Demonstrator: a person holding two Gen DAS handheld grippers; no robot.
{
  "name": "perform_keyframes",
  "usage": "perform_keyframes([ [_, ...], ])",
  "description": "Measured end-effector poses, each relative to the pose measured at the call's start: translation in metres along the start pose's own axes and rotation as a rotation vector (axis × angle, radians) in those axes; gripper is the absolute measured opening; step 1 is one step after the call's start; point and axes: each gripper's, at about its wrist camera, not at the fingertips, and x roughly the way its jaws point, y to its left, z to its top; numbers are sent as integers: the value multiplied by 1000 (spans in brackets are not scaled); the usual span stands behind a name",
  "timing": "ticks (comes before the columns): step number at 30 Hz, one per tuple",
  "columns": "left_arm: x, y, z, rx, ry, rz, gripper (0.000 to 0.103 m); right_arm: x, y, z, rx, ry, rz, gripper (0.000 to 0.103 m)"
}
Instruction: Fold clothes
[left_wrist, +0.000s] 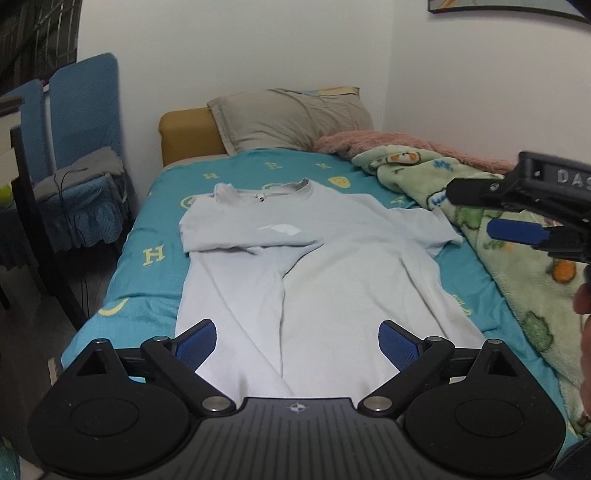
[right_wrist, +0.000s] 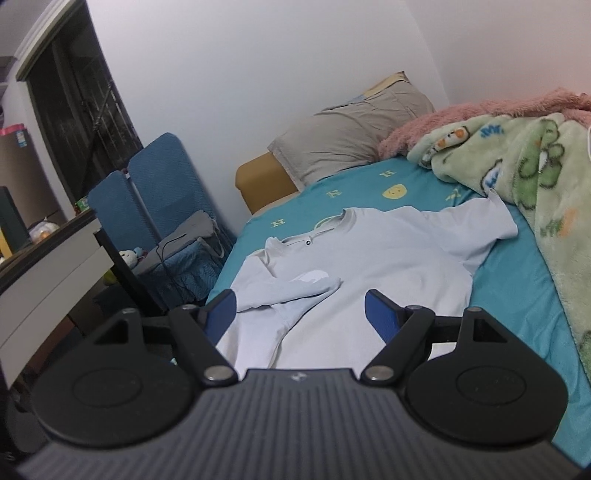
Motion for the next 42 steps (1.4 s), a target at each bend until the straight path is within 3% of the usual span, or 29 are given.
perform_keyframes([
  [15, -2, 18, -11, -41, -11, -2, 96, 21, 14, -18, -73, 41, 19, 79],
  [22, -5, 28, -12, -114, -19, 15, 96, 40, 13, -18, -12, 83, 54, 79],
  [27, 2, 36, -17, -156, -3, 44, 96, 102, 0, 11, -6, 112, 81, 79],
  [32, 17, 44, -18, -217, 19, 68, 96, 177, -33, 32, 83, 140, 96, 75],
  [34, 24, 48, -18, -245, 26, 79, 96, 206, -39, 35, 60, 161, 101, 69],
  [38, 39, 56, -17, -300, 40, 100, 96, 259, -33, 36, -14, 213, 145, 68],
  [42, 54, 64, -17, -333, 54, 127, 96, 316, -41, 35, -19, 280, 113, 68],
])
